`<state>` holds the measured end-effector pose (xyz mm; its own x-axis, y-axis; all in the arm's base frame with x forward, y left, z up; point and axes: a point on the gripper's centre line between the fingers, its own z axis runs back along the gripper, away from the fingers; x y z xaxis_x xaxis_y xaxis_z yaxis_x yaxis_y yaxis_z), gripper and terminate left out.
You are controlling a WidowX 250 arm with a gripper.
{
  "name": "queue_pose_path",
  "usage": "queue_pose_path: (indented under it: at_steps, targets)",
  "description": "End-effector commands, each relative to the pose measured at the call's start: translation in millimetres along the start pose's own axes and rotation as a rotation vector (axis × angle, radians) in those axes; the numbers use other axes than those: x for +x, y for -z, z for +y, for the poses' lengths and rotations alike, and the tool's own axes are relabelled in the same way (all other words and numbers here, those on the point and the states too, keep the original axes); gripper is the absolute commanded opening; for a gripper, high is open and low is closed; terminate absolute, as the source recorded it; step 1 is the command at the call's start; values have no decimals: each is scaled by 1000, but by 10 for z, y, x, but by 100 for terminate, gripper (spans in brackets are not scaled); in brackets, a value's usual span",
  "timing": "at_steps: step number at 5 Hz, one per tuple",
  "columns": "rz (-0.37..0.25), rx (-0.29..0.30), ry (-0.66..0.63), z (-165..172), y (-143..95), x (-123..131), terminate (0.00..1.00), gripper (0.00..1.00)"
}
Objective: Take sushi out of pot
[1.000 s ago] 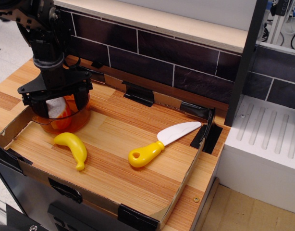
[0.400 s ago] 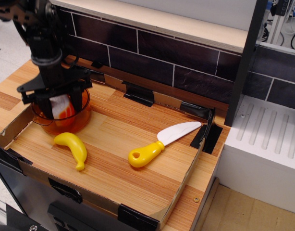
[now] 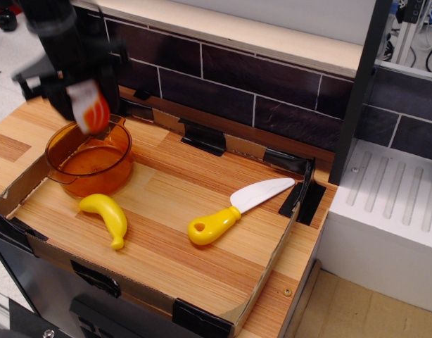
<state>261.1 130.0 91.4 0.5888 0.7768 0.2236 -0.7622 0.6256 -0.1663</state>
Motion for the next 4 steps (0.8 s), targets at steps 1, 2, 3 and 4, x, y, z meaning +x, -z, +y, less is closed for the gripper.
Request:
queue_pose_path:
  at_steps: [1,2,3,4]
  targets:
    - [29,-80,240,-137,-264,-588,0,0]
    - [107,-76,312,-145,-136,-877,0,0]
    - [128,-40,431,-204,65,-1158,0,0]
    - [126,-48,472,-287,207,-1315,0,0]
